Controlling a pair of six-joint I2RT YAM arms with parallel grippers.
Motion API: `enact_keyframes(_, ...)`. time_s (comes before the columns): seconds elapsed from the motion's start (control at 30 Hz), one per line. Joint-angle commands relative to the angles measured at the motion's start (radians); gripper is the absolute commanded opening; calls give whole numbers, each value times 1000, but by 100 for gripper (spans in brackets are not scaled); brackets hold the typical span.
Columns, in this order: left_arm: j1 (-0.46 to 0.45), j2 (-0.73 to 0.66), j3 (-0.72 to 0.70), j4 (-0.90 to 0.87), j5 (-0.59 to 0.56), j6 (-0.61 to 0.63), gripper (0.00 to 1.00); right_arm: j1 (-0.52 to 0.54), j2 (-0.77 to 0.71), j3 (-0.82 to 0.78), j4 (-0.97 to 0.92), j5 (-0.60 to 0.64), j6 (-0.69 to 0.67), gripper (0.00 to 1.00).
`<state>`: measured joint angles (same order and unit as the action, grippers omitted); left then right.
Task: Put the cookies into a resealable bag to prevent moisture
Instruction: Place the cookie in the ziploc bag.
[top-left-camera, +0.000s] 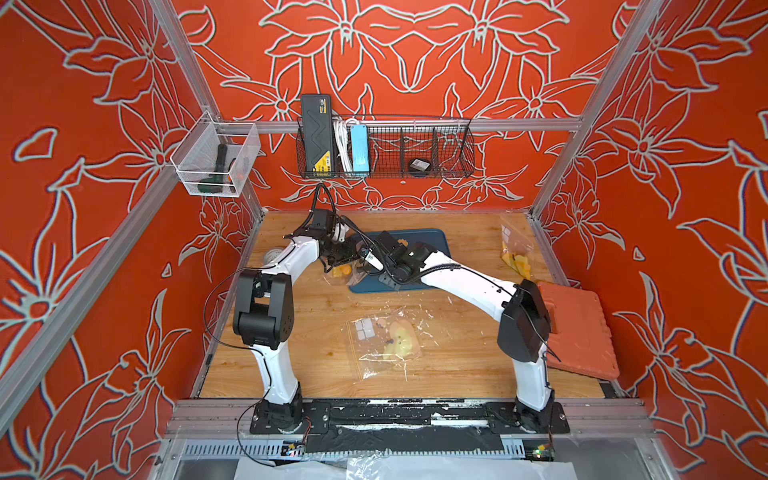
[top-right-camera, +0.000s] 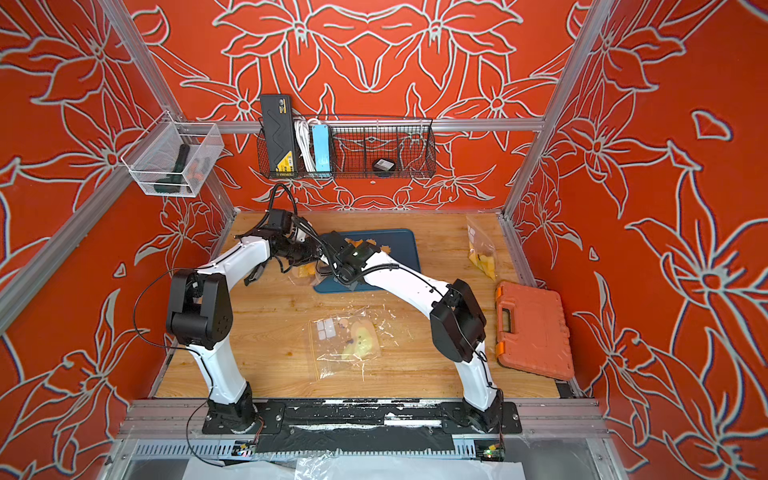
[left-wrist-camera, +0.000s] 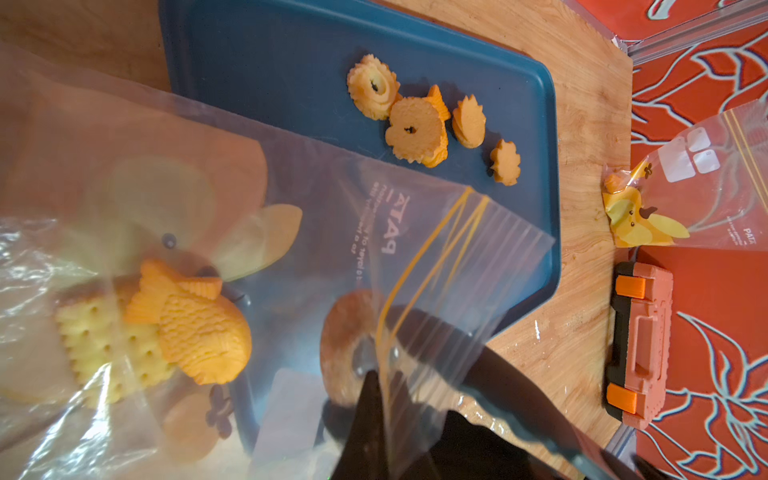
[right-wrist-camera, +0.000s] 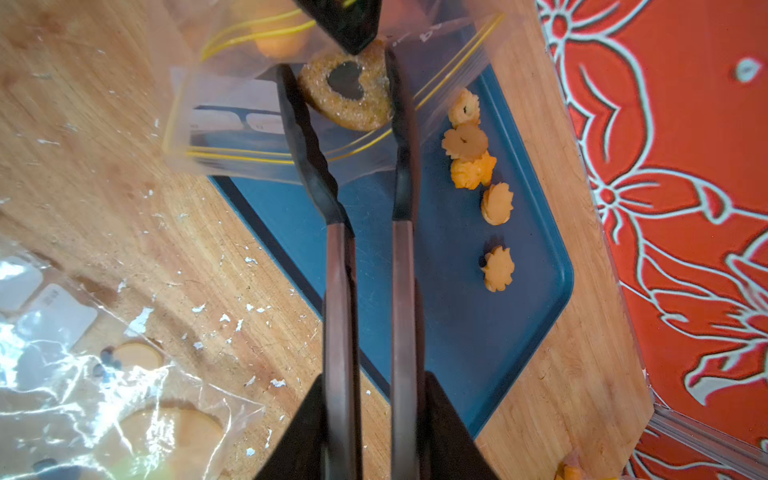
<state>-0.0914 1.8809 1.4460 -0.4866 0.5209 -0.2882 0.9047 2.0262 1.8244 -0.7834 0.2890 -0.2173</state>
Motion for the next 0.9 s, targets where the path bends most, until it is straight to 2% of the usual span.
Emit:
enact_keyframes(0.0,4,4,18,-4,5,15,0,1,10,35,-43,3,7,41)
enact_keyframes(0.23,5,4,19,-6,5,16,0,0,-15,33,-43,-1,18,56)
enact_keyframes(0.33,4,3,19,-6,5,15,0,0,-37,22,-41,-10,24,57)
enact_keyframes(0.5,4,3,17,-6,-1,14,0,0,-105,-29,-42,-37,55,53)
enact_keyframes(0.67,5,-15,13,-6,-47,9,0,-10,-309,-252,85,-96,165,49)
enact_keyframes(0.77,5,-26,7,4,-41,10,0,-61,-404,-369,137,-129,252,48)
enact_keyframes(0.87,5,-31,4,12,-29,9,0,-156,-433,-447,151,-144,339,46)
